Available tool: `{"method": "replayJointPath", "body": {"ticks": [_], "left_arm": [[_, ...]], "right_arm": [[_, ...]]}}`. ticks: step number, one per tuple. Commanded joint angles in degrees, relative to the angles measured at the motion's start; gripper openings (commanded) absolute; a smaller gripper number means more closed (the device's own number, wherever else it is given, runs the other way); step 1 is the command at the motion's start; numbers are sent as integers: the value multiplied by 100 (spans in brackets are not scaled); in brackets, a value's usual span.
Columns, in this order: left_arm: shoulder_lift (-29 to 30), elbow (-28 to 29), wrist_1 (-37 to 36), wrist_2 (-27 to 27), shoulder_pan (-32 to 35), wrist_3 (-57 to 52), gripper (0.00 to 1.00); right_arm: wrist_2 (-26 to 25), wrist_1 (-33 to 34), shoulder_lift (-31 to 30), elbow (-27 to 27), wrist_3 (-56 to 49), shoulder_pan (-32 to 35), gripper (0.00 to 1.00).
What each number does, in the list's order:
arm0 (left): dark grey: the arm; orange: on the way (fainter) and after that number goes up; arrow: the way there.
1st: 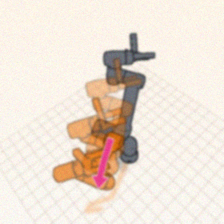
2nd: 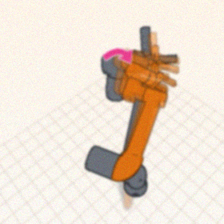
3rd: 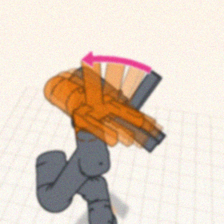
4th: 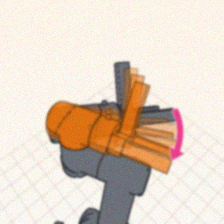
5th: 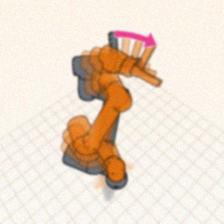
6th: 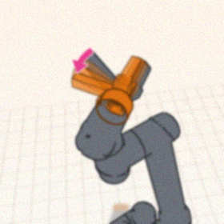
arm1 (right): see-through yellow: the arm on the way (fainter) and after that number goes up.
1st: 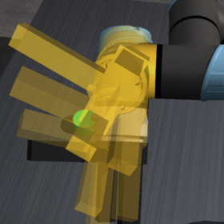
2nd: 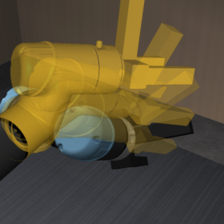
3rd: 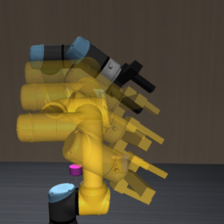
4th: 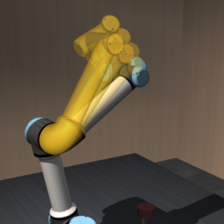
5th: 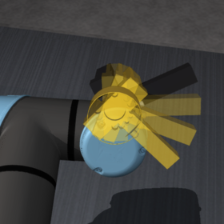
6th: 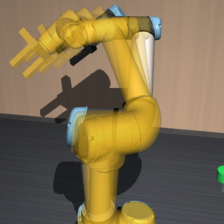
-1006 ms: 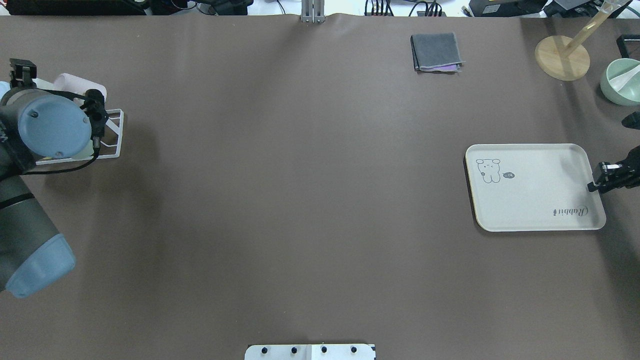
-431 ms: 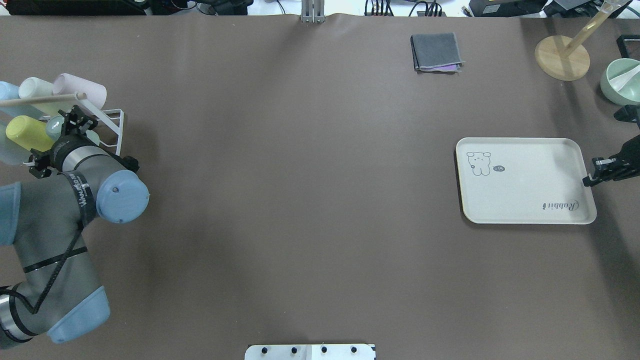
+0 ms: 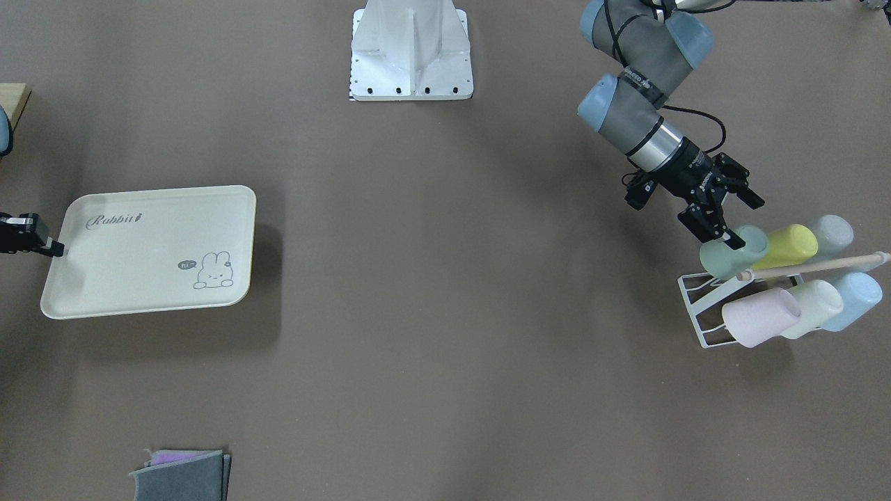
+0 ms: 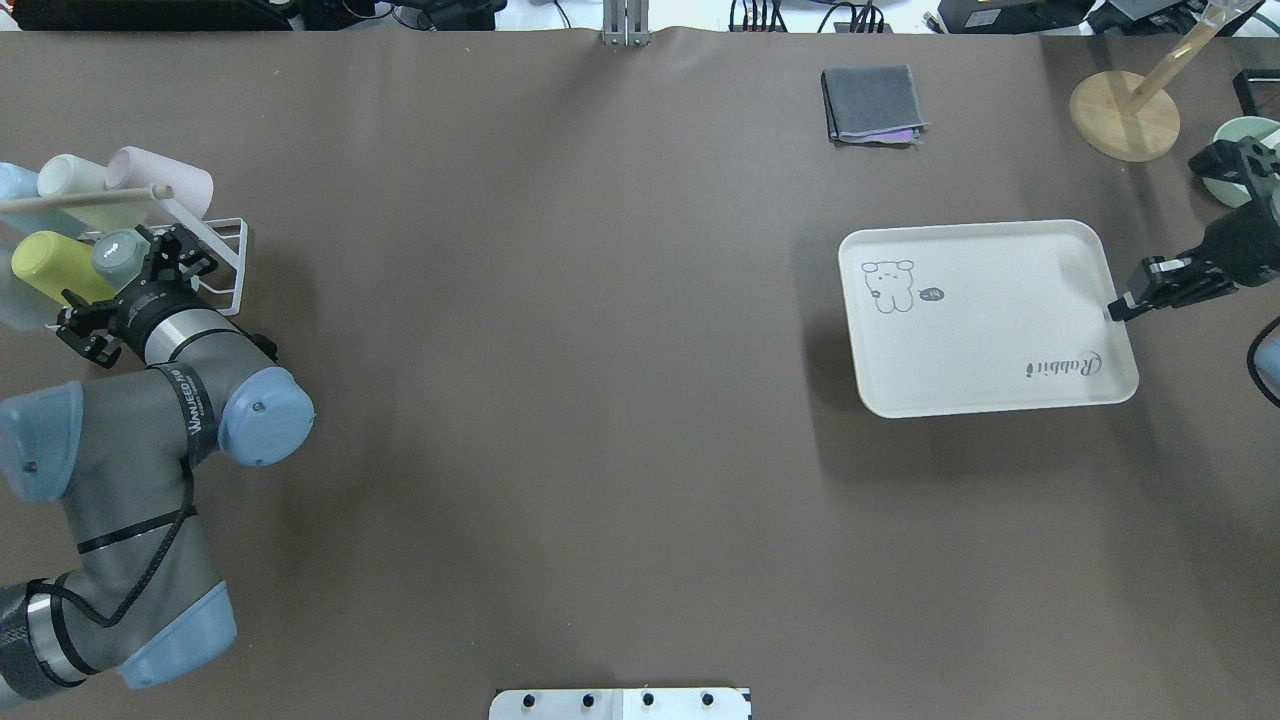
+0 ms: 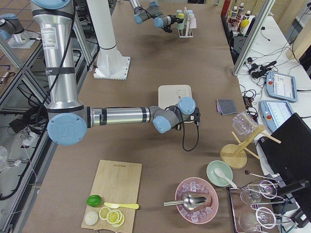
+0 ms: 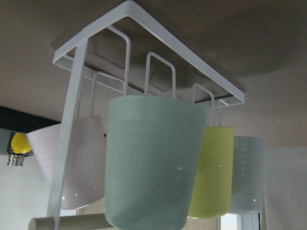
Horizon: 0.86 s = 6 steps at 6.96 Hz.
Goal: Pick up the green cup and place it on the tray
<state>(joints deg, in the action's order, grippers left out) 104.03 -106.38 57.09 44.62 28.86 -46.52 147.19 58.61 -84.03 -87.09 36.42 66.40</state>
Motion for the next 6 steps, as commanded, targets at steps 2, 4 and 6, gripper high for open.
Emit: {"method": "replayJointPath", "body": {"ticks": [2,4,6], "left_arm": [[47,301,48,-601,-56,-155,97],[74,555,300,-910,-65,-165,97],[74,1011,828,-920,-82,-182,97]], "right_arm": [[-259,19,1402,-62,1598,-1255,0],[-1086,28,1941,68,2000,-2128,0],[-1568,10,2346,270,2736,-2648,0]]}}
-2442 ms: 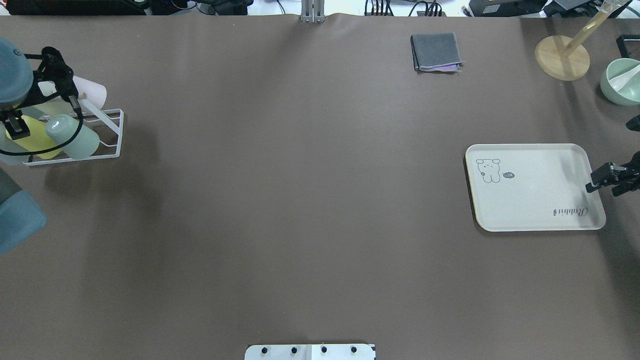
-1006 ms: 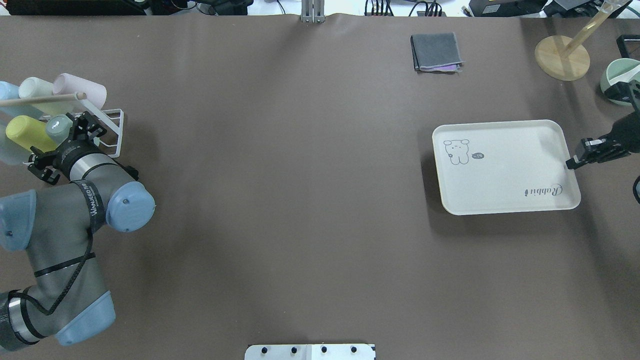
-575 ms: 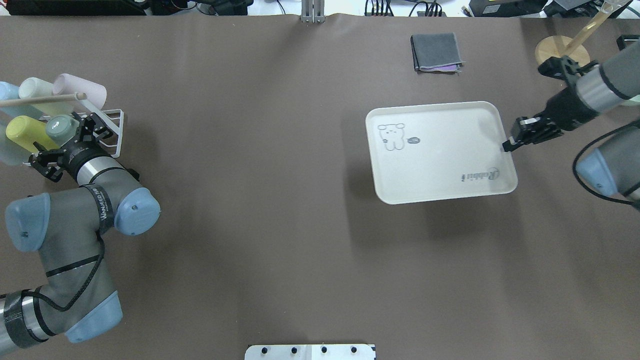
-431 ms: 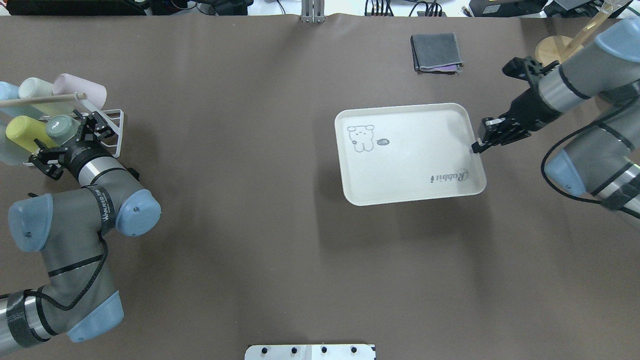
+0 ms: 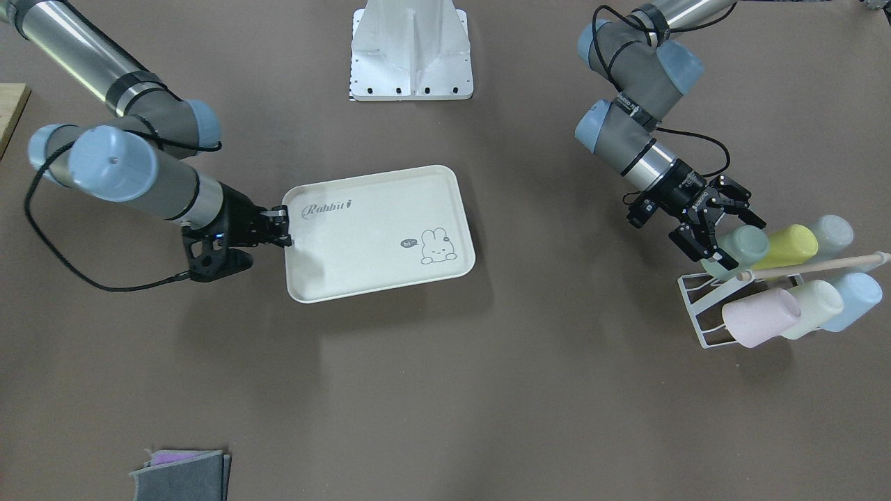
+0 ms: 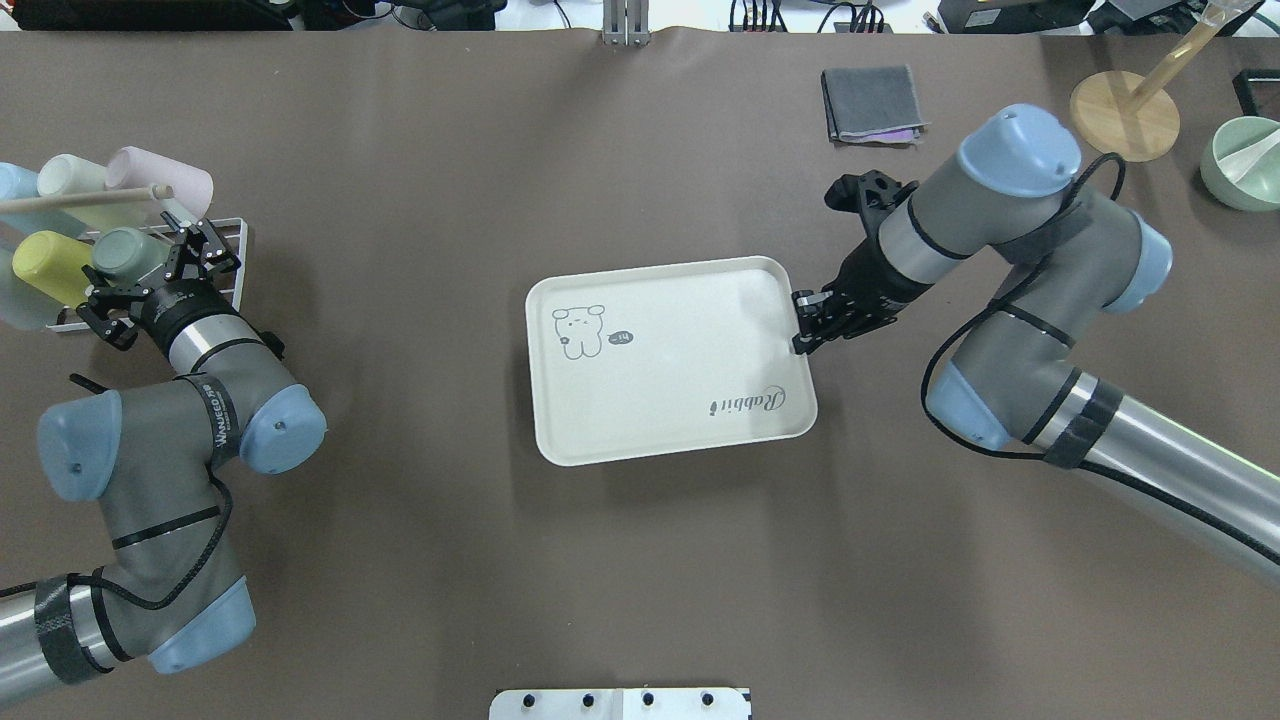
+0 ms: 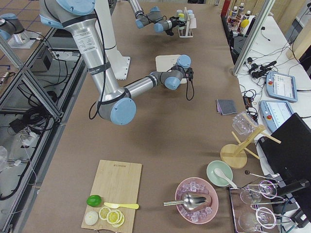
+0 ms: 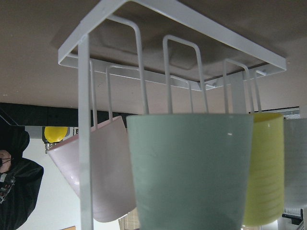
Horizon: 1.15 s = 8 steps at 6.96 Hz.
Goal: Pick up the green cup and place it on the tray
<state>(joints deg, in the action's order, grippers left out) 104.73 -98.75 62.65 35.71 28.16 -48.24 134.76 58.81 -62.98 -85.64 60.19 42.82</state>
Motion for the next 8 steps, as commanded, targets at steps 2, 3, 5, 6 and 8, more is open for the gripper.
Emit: {"method": "replayJointPath", "body": {"ticks": [2,3,5,6,8], "left_arm": [[4,443,457,-81,-12,-10,97],[4,584,633,-82,-12,-10,97],[12,647,652,-82,-12,-10,97],[47,682,652,-82,-12,-10,97],[100,735,652,-82,-30,-10,97]], "right_arm": [[-363,-62,374,371,353,-362,0],[-363,-63,374,372,362,-458,0],[-354,-19,348,372,388,-468,0],[-354,-19,278,355,406,-468,0],[-345,7,181,328,816,-258,99]]}}
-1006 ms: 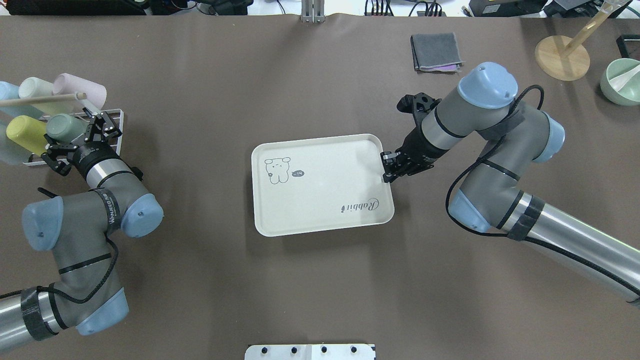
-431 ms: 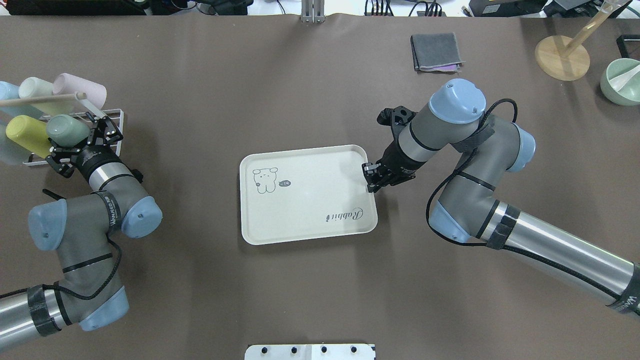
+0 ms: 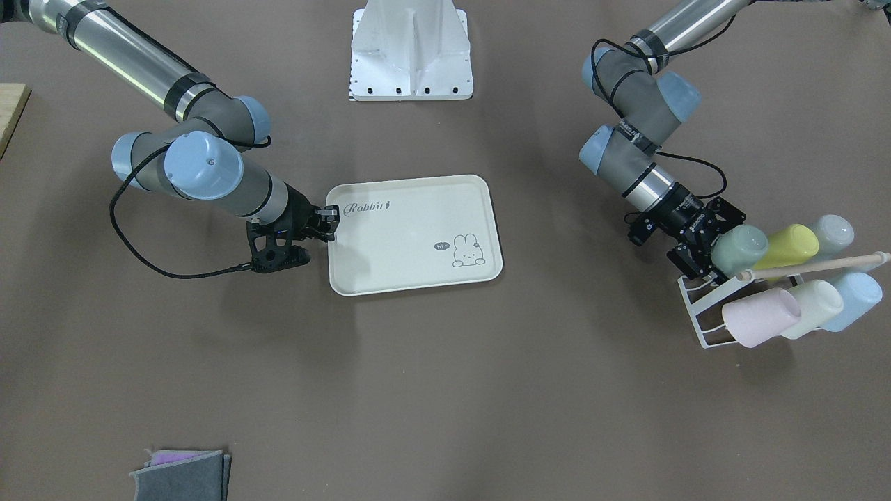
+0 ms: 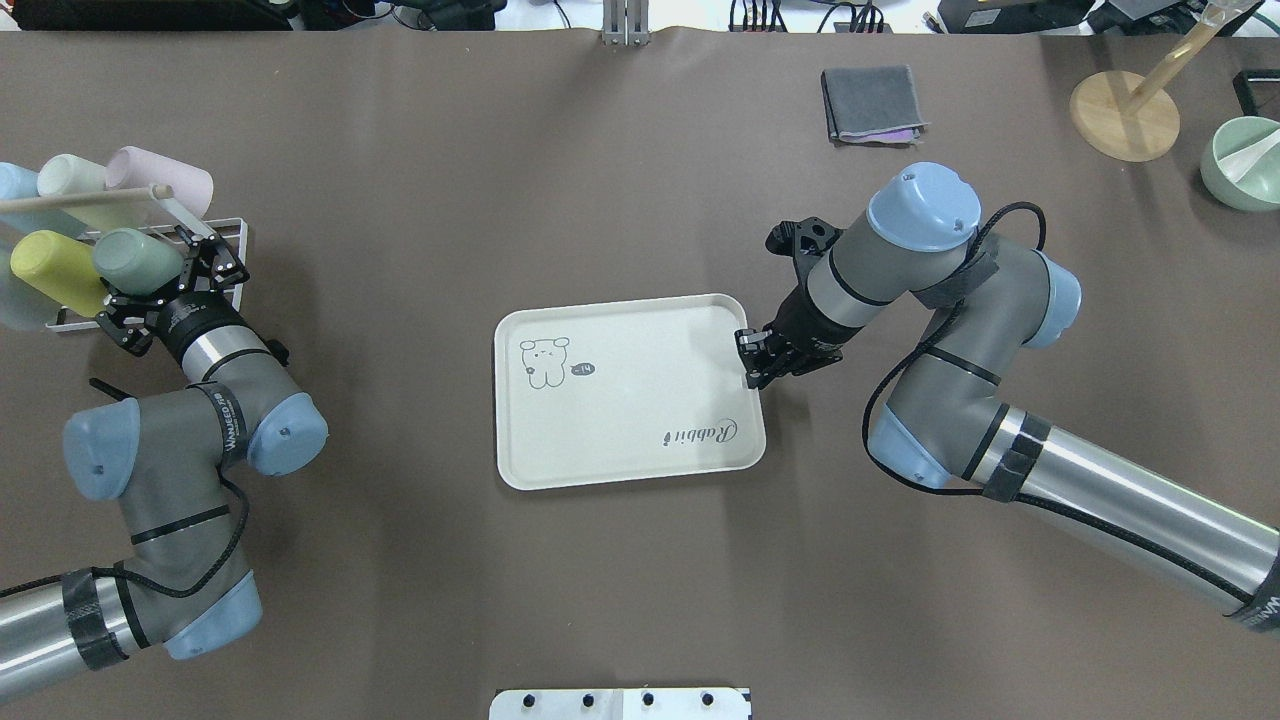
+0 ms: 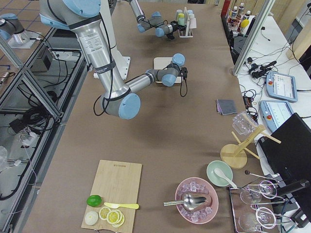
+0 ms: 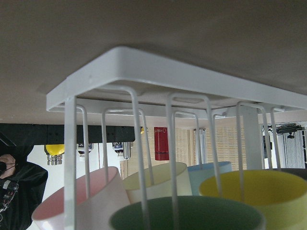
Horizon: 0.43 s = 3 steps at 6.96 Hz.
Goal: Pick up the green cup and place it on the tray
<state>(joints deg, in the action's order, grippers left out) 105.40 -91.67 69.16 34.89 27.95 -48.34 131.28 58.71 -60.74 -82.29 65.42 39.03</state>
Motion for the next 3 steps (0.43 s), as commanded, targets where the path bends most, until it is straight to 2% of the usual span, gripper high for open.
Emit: {"method": "replayJointPath", "body": {"ticks": [1,2,3], "left_arm": [[33,35,1,0,-26,0,96],[33,35,1,0,-35,0,89],[41,26,-8,0,-35,0,75]], "right_arm": [[82,26,-78,-32,479,383,100],[265,113,-261,-154,446,751,100],[397,140,-637,-382,341,1147,100]]}}
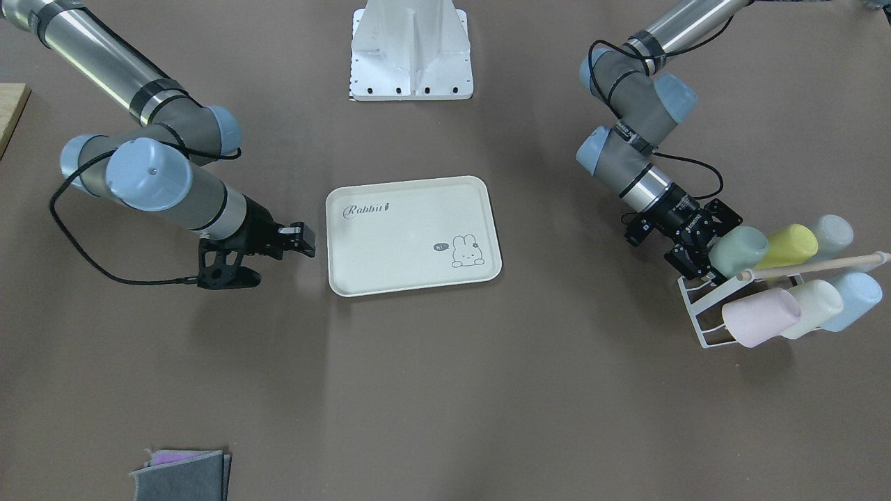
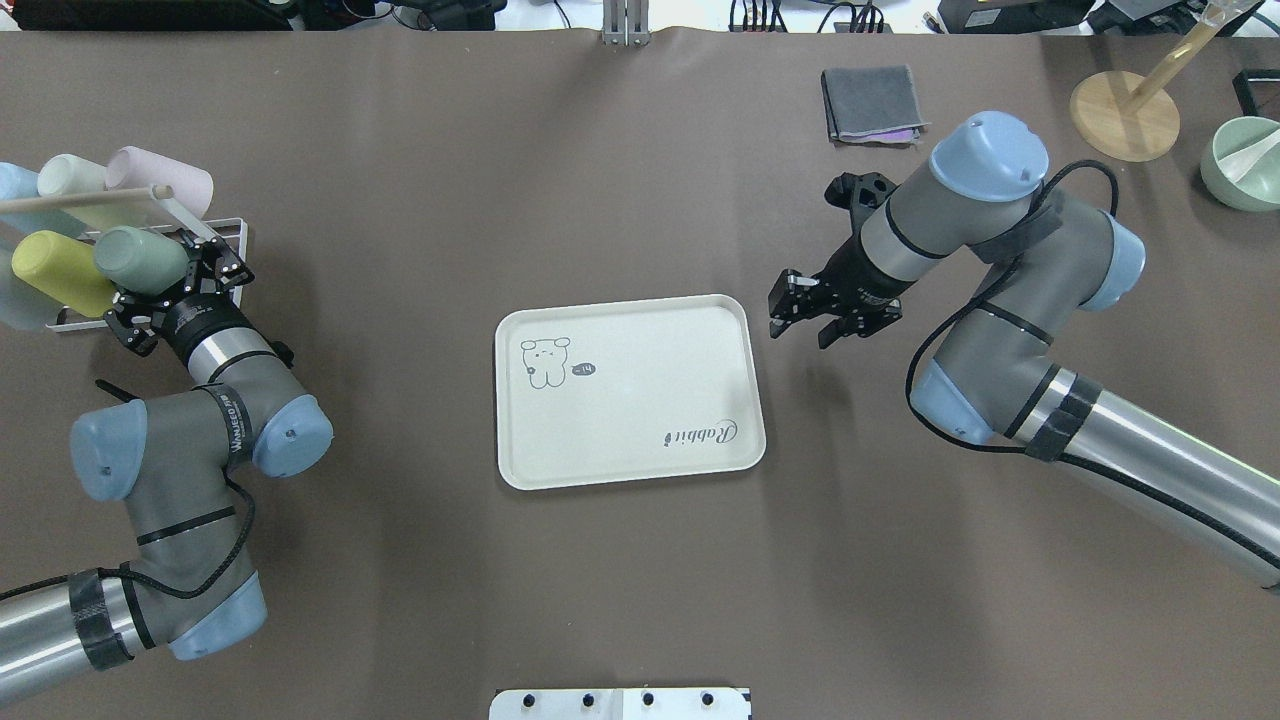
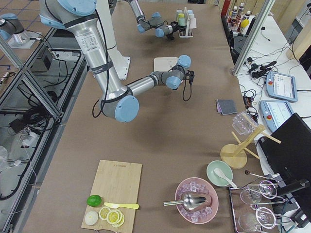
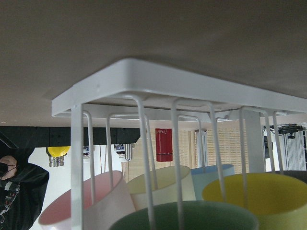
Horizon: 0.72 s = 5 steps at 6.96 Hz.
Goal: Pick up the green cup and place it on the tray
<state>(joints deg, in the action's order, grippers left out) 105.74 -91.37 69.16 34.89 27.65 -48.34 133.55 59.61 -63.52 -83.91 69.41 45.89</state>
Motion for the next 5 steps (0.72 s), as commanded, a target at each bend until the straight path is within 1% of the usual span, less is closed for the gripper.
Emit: {"method": "replayJointPath", "body": {"ticks": [1,2,3,4,5], "left_arm": [[8,-13,1,0,-6,0,58],[8,-21,-7,0,-6,0,55],[-1,-65,-16,0,-6,-9,53],[-9,-100,-16,0,-6,-9,53],[-53,-205,-16,0,3,-35,53]], "right_arm": [[224,60,-858,-510,-347,726,100],[355,60,-1516,-582,-1037,1233,100],[373,60,-2158,-609,-1844,1682,100],[617,251,-2556,-705,-2070,1991,100],[602,592,-2829,-706,-2742,2246,100]]}}
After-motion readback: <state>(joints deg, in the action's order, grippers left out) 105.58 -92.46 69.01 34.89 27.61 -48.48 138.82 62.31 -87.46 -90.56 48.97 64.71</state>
